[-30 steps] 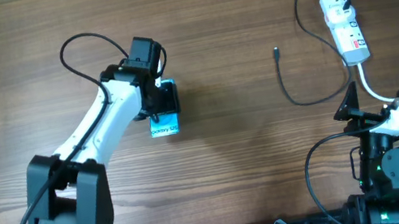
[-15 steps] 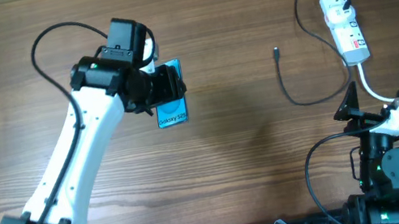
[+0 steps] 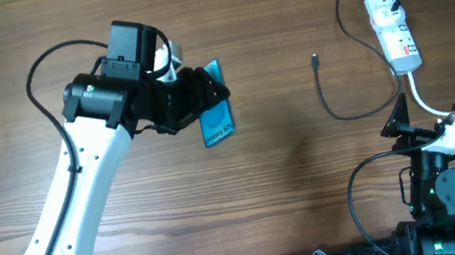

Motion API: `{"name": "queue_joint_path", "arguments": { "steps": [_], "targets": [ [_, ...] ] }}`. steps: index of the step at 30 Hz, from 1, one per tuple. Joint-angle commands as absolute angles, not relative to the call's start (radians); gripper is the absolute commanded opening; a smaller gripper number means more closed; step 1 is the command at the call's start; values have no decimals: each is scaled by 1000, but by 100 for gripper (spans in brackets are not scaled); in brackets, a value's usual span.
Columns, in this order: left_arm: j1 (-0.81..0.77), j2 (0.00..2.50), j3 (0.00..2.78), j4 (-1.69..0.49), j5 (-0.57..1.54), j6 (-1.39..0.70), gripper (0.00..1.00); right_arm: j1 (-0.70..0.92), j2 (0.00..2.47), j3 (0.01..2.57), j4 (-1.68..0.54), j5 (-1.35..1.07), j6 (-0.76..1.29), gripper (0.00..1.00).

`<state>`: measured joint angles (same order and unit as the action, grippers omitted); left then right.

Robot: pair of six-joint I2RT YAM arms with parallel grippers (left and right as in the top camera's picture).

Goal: Plug charger to phone and switch on socket
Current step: 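Lift the phone with the left gripper and tilt it upright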

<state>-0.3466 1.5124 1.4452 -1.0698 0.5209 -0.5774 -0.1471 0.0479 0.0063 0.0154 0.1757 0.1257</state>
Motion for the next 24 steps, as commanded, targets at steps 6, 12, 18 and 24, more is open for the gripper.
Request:
{"name": "queue_joint_path", "arguments": {
  "steps": [6,12,18,24],
  "targets": [
    [-230,1490,1473,-1071,891,-697,34,-151,49,5,21,159,112,100],
    [-185,1490,1473,-1063,897,-794,33,-151,49,5,21,159,112,100],
    [-186,1491,1473,-1075,897,-822,33,-151,49,5,21,159,112,100],
    [-186,1491,1473,-1075,902,-855,33,-151,49,6,21,159,112,100]
  ]
}}
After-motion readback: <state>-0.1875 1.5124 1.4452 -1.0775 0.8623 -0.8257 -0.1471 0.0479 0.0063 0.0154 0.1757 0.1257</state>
